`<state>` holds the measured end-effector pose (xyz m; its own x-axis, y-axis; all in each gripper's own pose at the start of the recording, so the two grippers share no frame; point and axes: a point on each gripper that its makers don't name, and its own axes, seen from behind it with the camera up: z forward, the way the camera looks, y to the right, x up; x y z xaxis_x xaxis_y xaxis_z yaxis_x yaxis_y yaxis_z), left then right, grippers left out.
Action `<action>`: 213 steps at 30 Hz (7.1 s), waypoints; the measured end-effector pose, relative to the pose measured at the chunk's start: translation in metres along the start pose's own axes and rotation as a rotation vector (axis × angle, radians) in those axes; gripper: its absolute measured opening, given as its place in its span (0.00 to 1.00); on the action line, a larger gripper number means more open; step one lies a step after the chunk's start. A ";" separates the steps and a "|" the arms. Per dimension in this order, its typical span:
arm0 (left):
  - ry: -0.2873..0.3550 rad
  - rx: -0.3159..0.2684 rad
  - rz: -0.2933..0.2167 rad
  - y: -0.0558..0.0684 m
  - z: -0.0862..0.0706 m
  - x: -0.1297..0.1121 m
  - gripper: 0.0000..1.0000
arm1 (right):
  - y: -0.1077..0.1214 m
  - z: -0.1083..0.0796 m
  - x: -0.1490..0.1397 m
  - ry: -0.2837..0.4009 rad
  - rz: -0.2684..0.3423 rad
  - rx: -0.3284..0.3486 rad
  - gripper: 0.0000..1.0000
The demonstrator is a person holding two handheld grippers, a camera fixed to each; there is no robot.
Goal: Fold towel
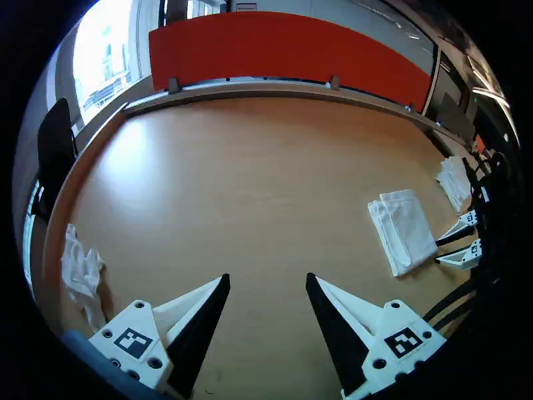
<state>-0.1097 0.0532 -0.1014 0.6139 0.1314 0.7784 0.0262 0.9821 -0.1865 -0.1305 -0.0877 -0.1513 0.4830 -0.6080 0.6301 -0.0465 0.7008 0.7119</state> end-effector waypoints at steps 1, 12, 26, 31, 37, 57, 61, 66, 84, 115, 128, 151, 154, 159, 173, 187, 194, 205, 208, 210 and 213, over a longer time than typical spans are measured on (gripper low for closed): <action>0.000 0.000 0.001 0.000 0.000 0.000 0.84 | 0.000 0.000 0.000 0.001 0.003 -0.001 0.46; 0.001 0.001 0.002 -0.001 -0.001 0.001 0.84 | 0.006 0.001 -0.002 0.010 0.026 -0.017 0.20; -0.001 0.004 -0.003 -0.003 -0.002 -0.002 0.84 | 0.003 0.000 0.004 0.026 0.002 -0.018 0.04; -0.001 0.004 -0.007 -0.004 -0.003 -0.002 0.84 | 0.004 -0.003 0.012 0.050 0.009 -0.022 0.04; 0.001 0.001 -0.010 -0.004 -0.003 -0.003 0.84 | 0.006 -0.010 0.026 0.081 0.015 -0.024 0.04; 0.032 -0.004 -0.013 -0.004 -0.010 0.004 0.84 | 0.015 -0.056 0.134 0.269 -0.030 -0.073 0.04; 0.040 -0.004 -0.014 -0.005 -0.011 0.007 0.84 | 0.020 -0.071 0.162 0.319 -0.027 -0.084 0.04; 0.051 -0.005 -0.014 -0.006 -0.013 0.012 0.84 | 0.028 -0.090 0.190 0.369 -0.029 -0.102 0.04; 0.071 -0.009 -0.011 -0.006 -0.018 0.019 0.84 | 0.068 -0.131 0.209 0.403 -0.039 -0.180 0.04; 0.063 0.009 -0.008 -0.011 -0.019 0.020 0.84 | 0.192 -0.195 0.195 0.375 0.018 -0.321 0.04; 0.055 0.016 -0.004 -0.010 -0.016 0.022 0.84 | 0.244 -0.213 0.176 0.339 0.056 -0.374 0.04; 0.055 0.022 0.004 -0.005 -0.014 0.029 0.84 | 0.300 -0.237 0.153 0.309 0.114 -0.440 0.04; 0.056 0.024 0.005 -0.006 -0.015 0.030 0.84 | 0.305 -0.240 0.148 0.304 0.121 -0.447 0.04; 0.056 0.026 0.007 -0.008 -0.015 0.031 0.84 | 0.310 -0.245 0.140 0.303 0.137 -0.457 0.04; 0.055 0.018 0.022 -0.003 -0.014 0.034 0.84 | 0.308 -0.263 0.094 0.277 0.197 -0.479 0.04; 0.055 0.013 0.036 -0.001 -0.014 0.037 0.84 | 0.301 -0.267 0.008 0.199 0.308 -0.504 0.04; 0.054 0.012 0.044 0.001 -0.015 0.036 0.84 | 0.296 -0.259 -0.025 0.159 0.347 -0.504 0.04; 0.056 0.021 0.046 -0.001 -0.018 0.034 0.84 | 0.295 -0.248 -0.060 0.114 0.395 -0.508 0.04; 0.055 0.025 0.049 -0.003 -0.019 0.033 0.84 | 0.296 -0.245 -0.068 0.107 0.412 -0.510 0.04; 0.055 0.027 0.050 -0.003 -0.020 0.032 0.84 | 0.296 -0.243 -0.074 0.101 0.424 -0.511 0.04; 0.055 0.030 0.052 -0.004 -0.021 0.032 0.84 | 0.296 -0.240 -0.080 0.094 0.438 -0.509 0.04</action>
<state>-0.0736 0.0510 -0.0879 0.6563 0.1754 0.7339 -0.0297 0.9779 -0.2071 0.0266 0.2584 -0.0654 0.5882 -0.2093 0.7811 0.1513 0.9773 0.1480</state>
